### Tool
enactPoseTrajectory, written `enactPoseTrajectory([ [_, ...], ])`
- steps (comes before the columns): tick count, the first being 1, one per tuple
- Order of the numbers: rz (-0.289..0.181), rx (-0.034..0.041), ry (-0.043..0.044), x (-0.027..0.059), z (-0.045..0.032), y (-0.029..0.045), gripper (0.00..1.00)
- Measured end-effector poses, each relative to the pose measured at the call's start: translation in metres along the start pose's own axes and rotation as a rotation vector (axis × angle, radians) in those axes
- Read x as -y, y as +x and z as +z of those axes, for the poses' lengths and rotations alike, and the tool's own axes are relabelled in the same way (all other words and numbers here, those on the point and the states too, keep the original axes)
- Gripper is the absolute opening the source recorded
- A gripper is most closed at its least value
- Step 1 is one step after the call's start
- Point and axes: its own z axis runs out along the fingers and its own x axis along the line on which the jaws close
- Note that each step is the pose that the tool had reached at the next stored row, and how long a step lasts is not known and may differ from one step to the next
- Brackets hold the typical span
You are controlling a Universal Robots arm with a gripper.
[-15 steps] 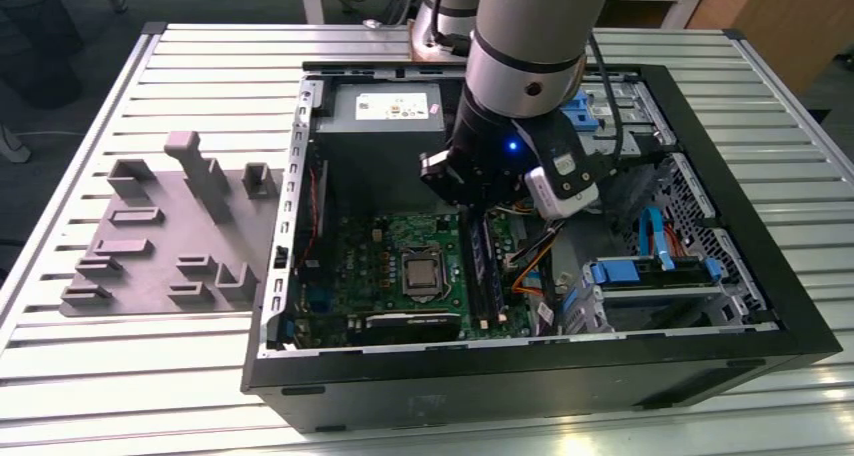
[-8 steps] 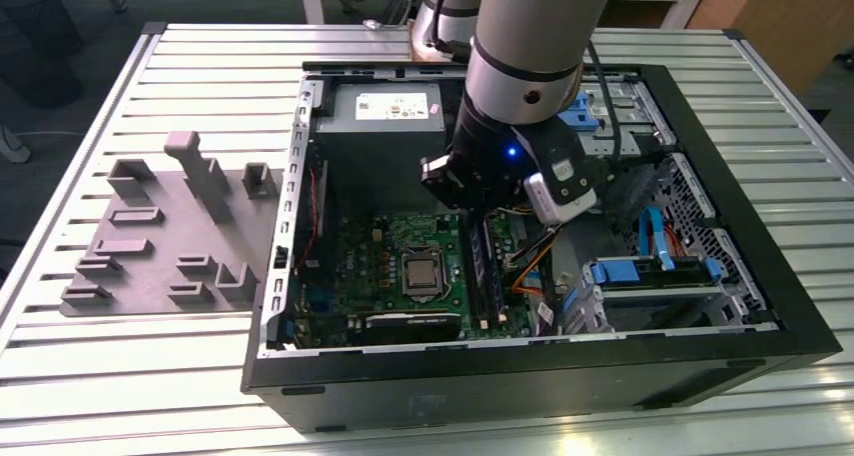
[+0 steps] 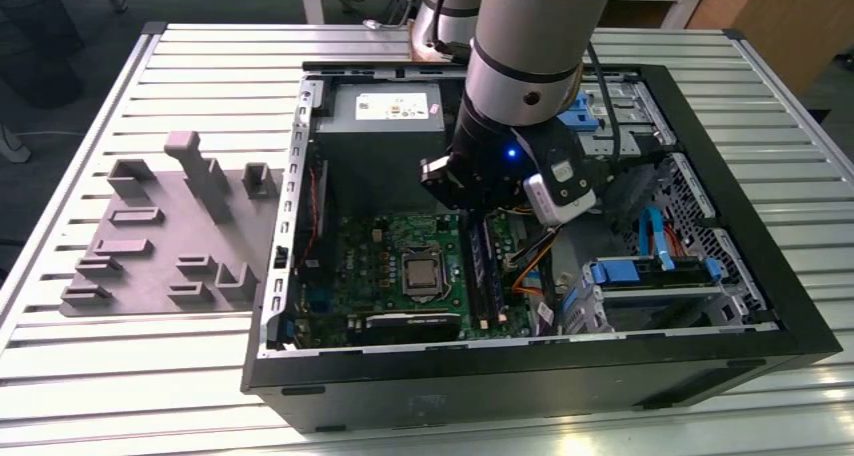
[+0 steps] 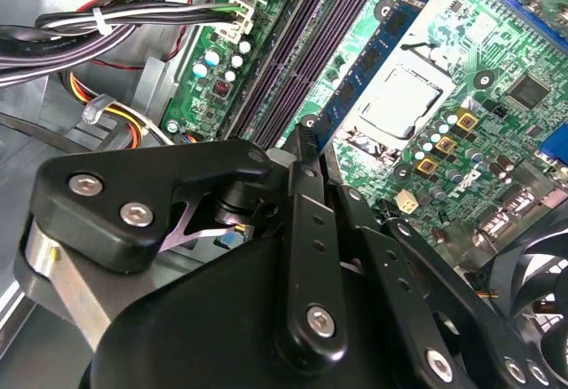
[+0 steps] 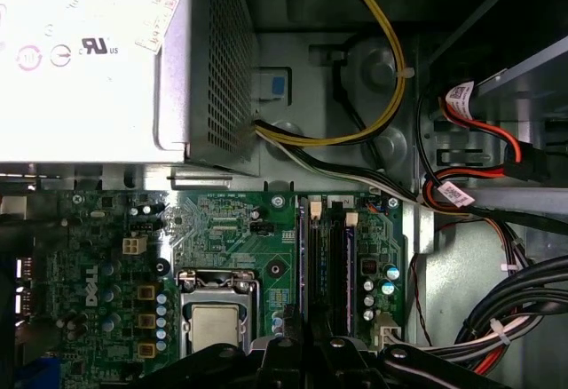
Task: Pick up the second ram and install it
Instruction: 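Insert the second ram into the second slot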
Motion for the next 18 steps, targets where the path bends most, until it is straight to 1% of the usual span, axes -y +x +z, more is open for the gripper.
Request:
enactPoseTrajectory([
  [3,0.0,0.0,0.0,0.0,0.0001,0.0,0.14],
  [6,0.0,0.0,-0.0001,0.0001,0.0024,-0.0001,0.14],
  [10,0.0,-0.0001,-0.0006,0.0007,0.0073,-0.0005,0.14],
  [13,0.0,0.0,-0.0043,0.003,0.0095,-0.0007,0.14],
  [18,0.0,-0.0001,-0.0059,0.0037,0.017,-0.0011,0.14],
])
